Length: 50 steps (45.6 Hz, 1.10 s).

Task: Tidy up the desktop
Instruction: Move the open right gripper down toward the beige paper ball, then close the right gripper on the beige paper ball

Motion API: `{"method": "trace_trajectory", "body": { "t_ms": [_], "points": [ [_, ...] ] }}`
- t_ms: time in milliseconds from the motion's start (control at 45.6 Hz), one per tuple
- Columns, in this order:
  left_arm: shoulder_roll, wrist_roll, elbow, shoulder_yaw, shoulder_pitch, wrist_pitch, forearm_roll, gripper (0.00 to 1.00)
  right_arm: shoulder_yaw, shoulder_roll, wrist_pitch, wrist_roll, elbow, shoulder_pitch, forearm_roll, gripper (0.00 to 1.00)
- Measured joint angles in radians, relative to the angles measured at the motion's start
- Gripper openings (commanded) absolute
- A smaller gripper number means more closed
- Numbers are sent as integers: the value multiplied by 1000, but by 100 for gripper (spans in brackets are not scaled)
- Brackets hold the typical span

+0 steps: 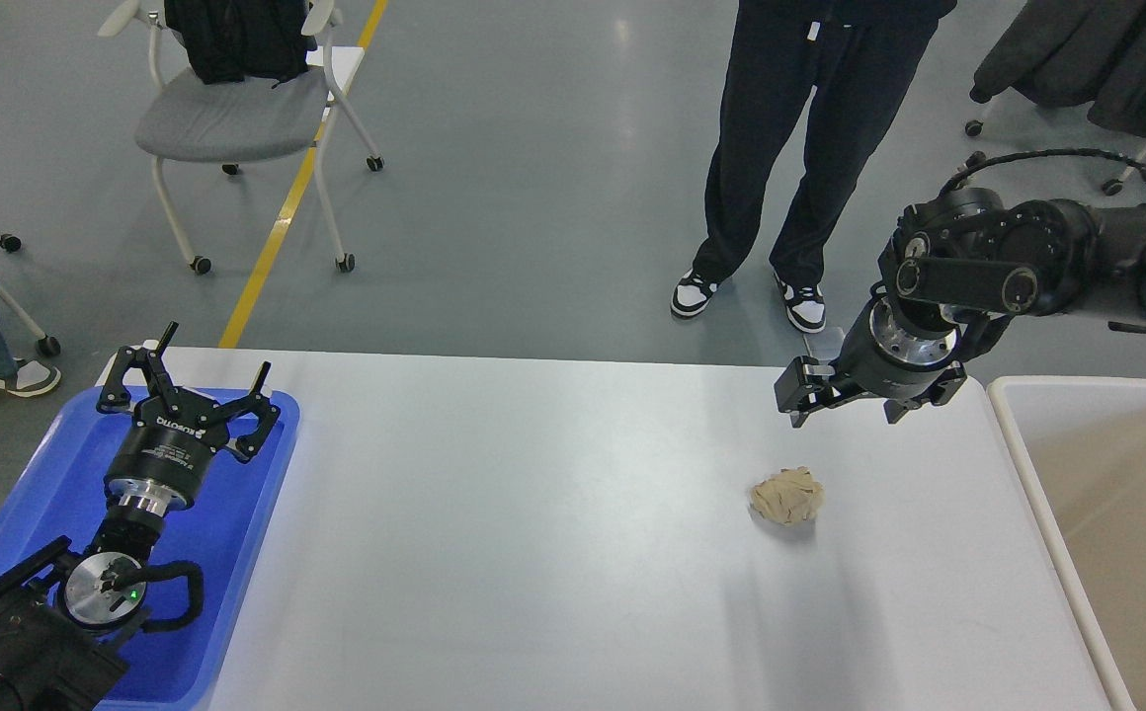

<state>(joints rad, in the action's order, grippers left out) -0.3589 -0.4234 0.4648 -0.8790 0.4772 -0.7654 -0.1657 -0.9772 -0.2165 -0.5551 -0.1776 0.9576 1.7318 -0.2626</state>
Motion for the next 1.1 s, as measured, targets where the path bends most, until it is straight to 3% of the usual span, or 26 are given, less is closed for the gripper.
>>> {"method": "trace_trajectory", "body": {
  "t_ms": [285, 878, 1098],
  "points": [
    [0, 0, 0, 0, 0, 0, 0, 99, 13, 44, 130, 0, -27, -86, -33, 100],
    [0, 0, 0, 0, 0, 0, 0, 99, 70, 75, 192, 1, -51, -207, -30, 100],
    [0, 0, 0, 0, 0, 0, 0, 99, 73, 83, 266, 1, -67, -245, -35, 100]
  ]
}}
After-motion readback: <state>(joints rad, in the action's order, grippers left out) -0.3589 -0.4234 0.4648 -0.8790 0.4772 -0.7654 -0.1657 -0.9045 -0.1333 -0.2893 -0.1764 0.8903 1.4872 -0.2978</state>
